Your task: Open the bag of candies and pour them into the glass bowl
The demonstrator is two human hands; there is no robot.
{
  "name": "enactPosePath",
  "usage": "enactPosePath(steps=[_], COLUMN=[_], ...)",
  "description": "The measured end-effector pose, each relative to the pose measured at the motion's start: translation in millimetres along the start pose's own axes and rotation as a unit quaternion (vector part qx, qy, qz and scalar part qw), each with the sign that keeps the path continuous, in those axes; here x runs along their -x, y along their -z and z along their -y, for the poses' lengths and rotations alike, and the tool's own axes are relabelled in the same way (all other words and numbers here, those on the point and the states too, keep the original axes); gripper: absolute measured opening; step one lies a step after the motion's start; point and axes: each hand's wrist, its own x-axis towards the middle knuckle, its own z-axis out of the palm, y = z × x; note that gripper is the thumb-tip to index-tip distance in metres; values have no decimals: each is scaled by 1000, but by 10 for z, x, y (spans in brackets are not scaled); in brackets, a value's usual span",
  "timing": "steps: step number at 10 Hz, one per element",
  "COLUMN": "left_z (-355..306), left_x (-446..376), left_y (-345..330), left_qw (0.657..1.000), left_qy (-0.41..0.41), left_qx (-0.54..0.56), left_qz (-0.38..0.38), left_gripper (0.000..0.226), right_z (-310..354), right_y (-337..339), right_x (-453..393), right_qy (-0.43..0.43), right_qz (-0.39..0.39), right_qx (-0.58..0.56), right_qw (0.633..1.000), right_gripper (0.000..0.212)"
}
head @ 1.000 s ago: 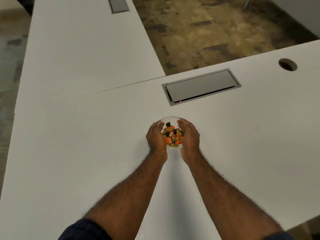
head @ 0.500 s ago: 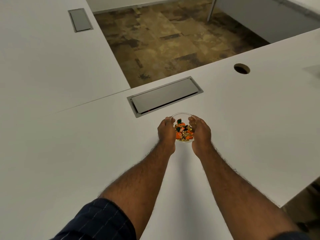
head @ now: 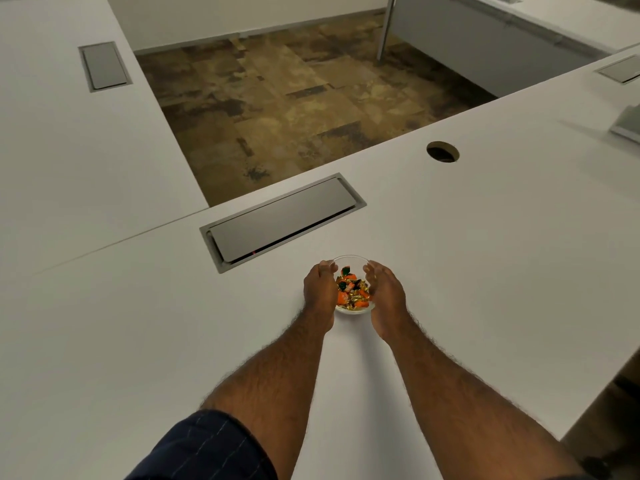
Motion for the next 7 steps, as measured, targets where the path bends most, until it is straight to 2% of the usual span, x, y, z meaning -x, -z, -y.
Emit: enactPosePath(steps=[2,4,6,7], left_z=[57,-2,-182,-366], left_x=[-103,-104,151,364], left_y=[-43,48,236,332], left_qw=[1000,999,976,967], left_qy=[1,10,-80,-112], left_qx=[-24,-44,-203,-229], left_qz=[-7,21,19,22], left_gripper=[35,35,43,44], right_z=[-78,9,232,358], right_y=[1,8,-11,-72], right_x=[-116,-106,97,273], right_qy=[-2,13,96,159], right_qz=[5,-14,-58,-58], right_qx=[27,95,237,279], right_qw=[1000,995,965,945], right_gripper=[34,38,56,60])
